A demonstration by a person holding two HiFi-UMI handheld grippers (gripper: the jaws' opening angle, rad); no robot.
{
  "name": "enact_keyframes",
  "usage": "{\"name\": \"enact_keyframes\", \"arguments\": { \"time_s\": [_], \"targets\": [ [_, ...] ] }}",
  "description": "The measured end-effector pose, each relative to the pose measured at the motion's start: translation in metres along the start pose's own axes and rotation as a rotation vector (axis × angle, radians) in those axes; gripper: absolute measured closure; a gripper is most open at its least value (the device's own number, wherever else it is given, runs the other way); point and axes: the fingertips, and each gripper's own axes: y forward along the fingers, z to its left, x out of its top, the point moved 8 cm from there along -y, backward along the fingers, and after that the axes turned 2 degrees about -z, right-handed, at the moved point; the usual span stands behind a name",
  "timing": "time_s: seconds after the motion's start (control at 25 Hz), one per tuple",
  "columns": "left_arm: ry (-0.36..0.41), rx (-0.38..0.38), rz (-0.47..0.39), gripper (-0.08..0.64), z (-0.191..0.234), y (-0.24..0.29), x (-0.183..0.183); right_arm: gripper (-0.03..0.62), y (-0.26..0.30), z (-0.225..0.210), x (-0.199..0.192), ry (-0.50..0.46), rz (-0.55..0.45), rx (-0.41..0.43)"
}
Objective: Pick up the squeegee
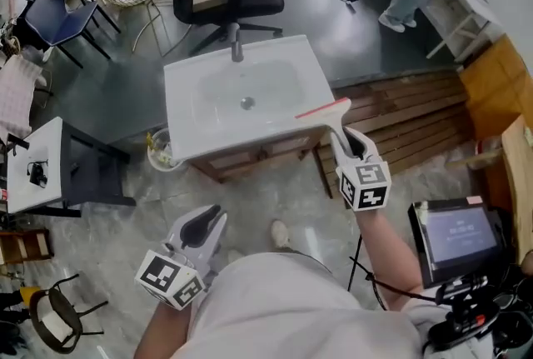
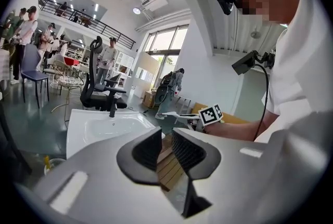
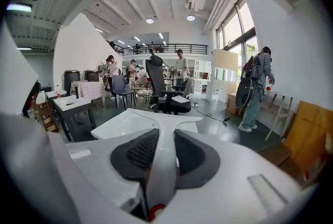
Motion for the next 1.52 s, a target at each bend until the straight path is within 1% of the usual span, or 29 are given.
{"name": "enact_keyframes", "arguments": {
  "time_s": [0.28, 0.44, 0.56, 0.8, 0.92, 1.2, 1.52],
  "targets": [
    [-0.013, -0.018, 0.006, 0.492, 0.005, -0.041, -0.015, 0.492, -0.043, 0.046, 0.002, -0.017, -0.010, 0.002],
    [-0.012, -0.036, 0.005, 0.493, 0.002, -0.075, -0.026, 0.492, -0.074, 0.080, 0.000, -0.017, -0.019, -0.003],
    [-0.011, -0.045, 0.003, 0.492, 0.003, -0.089, -0.027, 0.492, -0.087, 0.096, 0.003, -0.021, -0.027, -0.004],
    [-0.016, -0.065, 0.020, 0.493, 0.004, -0.085, -0.030, 0.492, -0.092, 0.103, 0.005, -0.017, -0.028, 0.013],
    [-0.015, -0.073, 0.023, 0.493, 0.006, -0.082, -0.031, 0.492, -0.092, 0.106, 0.006, -0.033, -0.032, 0.015],
    [-0.008, -0.095, 0.019, 0.493, 0.010, -0.073, -0.029, 0.492, -0.093, 0.110, 0.006, -0.023, -0.038, 0.020],
    [-0.007, -0.094, 0.015, 0.493, 0.012, -0.071, -0.031, 0.492, -0.092, 0.115, 0.006, -0.027, -0.043, 0.029]
  ]
}}
